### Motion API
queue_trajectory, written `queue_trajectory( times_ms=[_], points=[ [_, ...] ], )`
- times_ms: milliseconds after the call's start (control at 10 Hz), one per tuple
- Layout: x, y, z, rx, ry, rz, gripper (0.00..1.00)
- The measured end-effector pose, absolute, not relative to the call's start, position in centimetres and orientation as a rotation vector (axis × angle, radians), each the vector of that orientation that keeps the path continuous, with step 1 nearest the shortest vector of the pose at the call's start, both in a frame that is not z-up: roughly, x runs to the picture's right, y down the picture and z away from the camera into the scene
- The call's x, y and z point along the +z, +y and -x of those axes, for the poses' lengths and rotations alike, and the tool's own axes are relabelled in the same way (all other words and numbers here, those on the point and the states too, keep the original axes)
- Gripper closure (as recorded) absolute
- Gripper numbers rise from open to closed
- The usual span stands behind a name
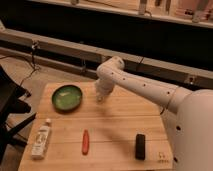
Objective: Place the white sponge in the ceramic bowl
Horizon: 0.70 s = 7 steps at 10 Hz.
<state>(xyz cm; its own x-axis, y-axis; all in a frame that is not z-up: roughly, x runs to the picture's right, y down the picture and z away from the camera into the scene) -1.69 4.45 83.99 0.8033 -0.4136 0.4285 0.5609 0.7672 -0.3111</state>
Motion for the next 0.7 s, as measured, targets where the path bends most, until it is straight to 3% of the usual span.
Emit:
queue_trajectory(
  times_ms=[700],
  points=[
    [82.8,3.4,3.9,-0.581,-0.373,0.434,1.0]
  ],
)
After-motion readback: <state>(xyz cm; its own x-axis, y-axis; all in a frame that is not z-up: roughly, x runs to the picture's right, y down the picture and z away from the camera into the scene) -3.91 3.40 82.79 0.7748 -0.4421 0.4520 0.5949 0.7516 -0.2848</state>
